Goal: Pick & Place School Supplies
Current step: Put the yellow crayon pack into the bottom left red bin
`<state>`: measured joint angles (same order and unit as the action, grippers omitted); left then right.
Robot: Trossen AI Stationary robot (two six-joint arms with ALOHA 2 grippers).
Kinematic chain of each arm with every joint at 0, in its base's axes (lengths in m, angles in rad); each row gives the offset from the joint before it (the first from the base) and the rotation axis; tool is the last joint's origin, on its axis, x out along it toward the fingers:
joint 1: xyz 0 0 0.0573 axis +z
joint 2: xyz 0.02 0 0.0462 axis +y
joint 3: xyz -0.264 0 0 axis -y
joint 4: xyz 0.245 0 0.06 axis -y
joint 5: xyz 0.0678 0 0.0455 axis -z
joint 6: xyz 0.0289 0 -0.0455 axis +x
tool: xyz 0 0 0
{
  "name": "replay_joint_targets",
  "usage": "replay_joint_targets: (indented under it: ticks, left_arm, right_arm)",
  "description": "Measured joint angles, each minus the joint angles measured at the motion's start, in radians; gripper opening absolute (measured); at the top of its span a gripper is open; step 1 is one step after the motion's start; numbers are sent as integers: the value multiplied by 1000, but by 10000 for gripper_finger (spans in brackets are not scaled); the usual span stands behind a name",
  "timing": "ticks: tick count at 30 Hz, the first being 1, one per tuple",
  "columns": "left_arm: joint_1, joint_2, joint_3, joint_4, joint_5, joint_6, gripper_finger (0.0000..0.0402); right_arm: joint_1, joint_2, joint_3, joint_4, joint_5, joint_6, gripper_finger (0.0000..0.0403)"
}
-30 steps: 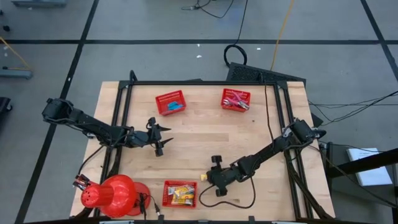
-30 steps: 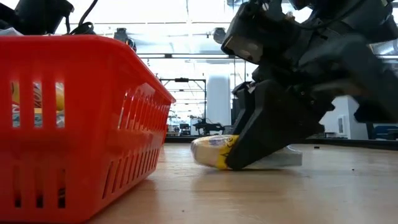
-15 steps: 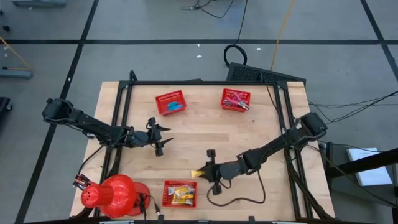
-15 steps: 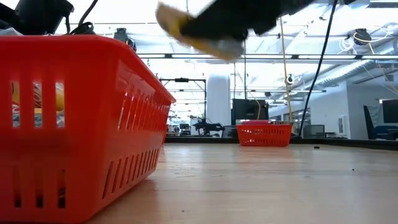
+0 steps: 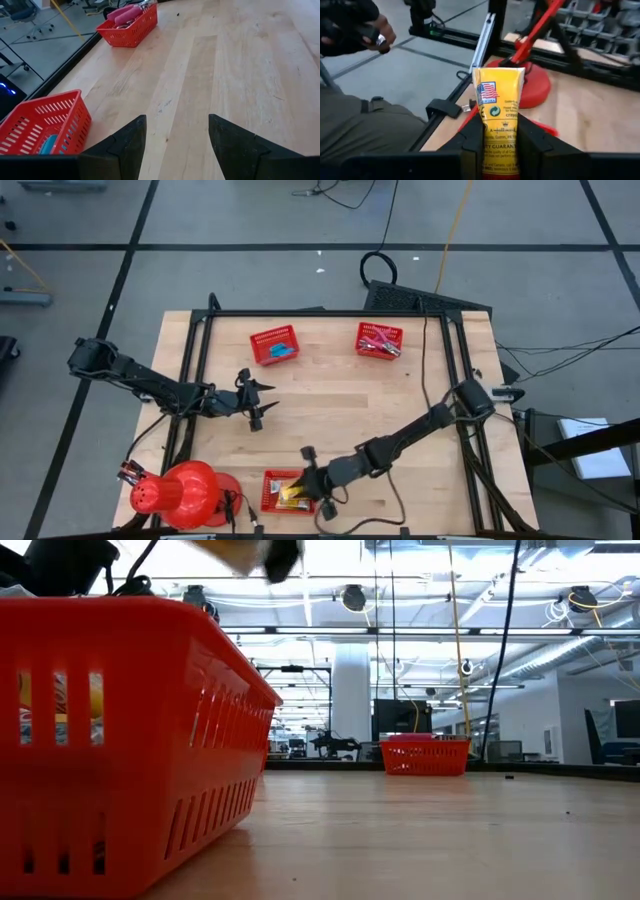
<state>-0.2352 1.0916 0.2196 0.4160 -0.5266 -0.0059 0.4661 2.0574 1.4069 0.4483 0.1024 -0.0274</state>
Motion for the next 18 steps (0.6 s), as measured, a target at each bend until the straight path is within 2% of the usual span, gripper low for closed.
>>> replay_joint_targets:
  ticks: [7,18]
  left_arm:
    - [0,0,0,-3,0,-3,218]
    - [1,0,0,3,0,-3,218]
  right_arm:
    - [8,116,108,-20,-79,53,59]
    - [27,130,113,20,-107,103,59]
